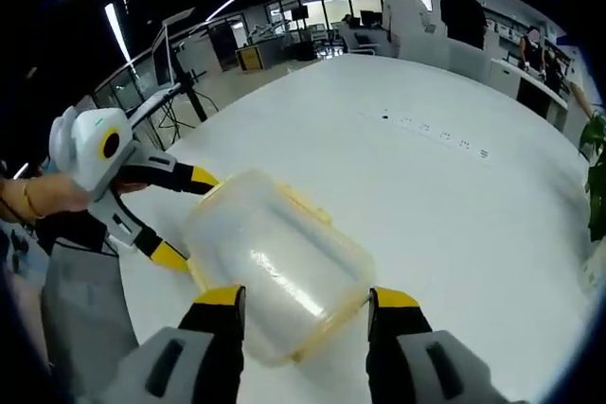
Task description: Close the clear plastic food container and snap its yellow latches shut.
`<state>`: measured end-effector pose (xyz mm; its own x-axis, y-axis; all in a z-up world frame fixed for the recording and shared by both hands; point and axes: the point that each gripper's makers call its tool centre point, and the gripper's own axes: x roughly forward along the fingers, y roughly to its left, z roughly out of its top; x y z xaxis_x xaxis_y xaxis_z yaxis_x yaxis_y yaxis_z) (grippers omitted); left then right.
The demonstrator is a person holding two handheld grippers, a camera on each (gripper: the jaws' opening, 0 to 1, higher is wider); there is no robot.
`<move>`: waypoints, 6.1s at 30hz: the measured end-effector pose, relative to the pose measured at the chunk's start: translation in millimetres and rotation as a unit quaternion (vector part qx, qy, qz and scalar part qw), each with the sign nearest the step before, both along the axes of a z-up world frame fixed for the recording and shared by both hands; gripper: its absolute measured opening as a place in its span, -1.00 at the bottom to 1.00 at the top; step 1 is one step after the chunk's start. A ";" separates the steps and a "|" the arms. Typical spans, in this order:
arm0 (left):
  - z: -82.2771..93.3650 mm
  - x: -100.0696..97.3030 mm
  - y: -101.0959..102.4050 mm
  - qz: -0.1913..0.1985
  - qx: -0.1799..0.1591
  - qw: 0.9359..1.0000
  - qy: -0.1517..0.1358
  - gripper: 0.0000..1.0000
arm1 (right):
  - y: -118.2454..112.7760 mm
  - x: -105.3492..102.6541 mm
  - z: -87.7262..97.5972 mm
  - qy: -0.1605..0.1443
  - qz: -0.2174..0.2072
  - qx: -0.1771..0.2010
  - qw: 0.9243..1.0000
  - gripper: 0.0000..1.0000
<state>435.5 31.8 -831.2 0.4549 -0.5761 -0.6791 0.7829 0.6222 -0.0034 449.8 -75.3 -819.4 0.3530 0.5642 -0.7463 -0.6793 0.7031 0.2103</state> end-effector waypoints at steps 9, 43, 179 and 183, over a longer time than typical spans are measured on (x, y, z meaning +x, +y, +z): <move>-0.6 11.0 13.3 0.012 0.003 1.000 -0.002 0.14 | 12.7 12.3 0.0 -0.005 0.008 0.005 1.000 0.01; -4.6 63.1 27.9 0.032 -0.009 0.999 -0.007 0.15 | 28.2 66.4 1.5 -0.022 0.008 0.027 0.999 0.00; 89.6 -108.9 136.9 0.222 -0.132 0.961 -0.103 0.48 | -4.9 -155.7 40.5 -0.074 -0.117 0.108 0.984 0.43; 93.7 -107.4 137.1 0.222 -0.132 0.960 -0.106 0.47 | -6.0 -153.4 43.8 -0.079 -0.118 0.109 0.984 0.43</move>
